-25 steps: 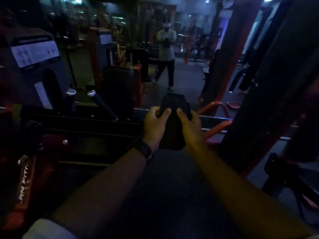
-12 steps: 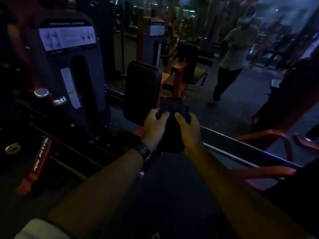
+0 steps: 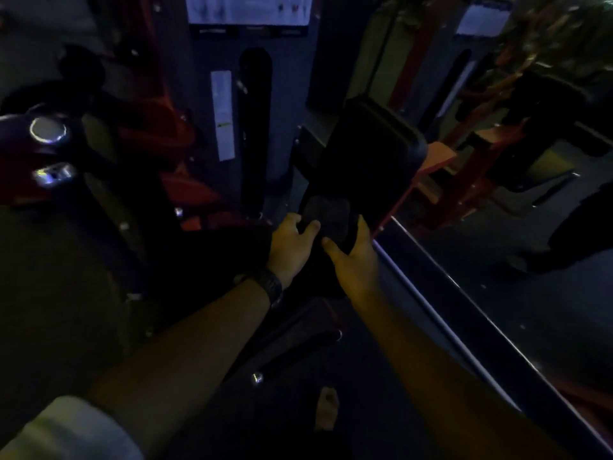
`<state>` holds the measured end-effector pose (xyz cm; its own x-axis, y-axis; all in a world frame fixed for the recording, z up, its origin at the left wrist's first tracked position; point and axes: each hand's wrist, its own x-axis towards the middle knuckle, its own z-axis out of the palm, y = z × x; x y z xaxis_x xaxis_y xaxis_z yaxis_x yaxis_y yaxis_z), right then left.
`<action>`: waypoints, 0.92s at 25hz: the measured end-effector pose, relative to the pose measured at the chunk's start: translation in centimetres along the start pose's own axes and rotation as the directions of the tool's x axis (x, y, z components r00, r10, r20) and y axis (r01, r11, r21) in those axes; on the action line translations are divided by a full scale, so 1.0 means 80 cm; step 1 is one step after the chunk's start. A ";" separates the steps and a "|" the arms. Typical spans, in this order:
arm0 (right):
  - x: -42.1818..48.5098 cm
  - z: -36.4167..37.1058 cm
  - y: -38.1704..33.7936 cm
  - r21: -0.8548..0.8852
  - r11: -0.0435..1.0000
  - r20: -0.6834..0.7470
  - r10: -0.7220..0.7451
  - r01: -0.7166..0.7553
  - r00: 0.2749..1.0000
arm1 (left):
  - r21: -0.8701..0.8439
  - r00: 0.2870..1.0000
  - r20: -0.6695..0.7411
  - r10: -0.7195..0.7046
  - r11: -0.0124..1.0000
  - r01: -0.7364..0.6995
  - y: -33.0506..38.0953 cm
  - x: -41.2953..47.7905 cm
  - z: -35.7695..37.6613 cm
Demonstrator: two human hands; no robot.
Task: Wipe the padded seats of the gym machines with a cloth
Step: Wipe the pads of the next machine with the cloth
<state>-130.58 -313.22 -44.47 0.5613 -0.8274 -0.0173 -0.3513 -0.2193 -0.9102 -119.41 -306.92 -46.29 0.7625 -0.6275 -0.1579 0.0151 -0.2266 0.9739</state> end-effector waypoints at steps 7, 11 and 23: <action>0.170 0.029 0.091 -0.308 0.916 0.281 -0.171 0.258 0.944 | 0.002 0.971 -0.155 -0.181 0.983 0.184 -0.109 0.128 0.039; 0.251 0.056 0.136 -0.558 0.699 0.451 -0.198 0.448 0.870 | 0.182 0.984 -0.091 -0.155 0.969 0.170 -0.182 0.182 0.043; 0.393 0.140 0.197 -0.708 -0.193 0.693 -0.006 0.679 0.721 | 0.880 0.951 0.264 -0.159 0.444 -0.170 -0.407 0.294 0.051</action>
<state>-110.08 -336.89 -63.97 0.9260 -0.2368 -0.2942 -0.0814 -0.8859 0.4567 -104.61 -317.32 -82.41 0.5524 -0.7576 -0.3477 -0.6920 -0.6493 0.3153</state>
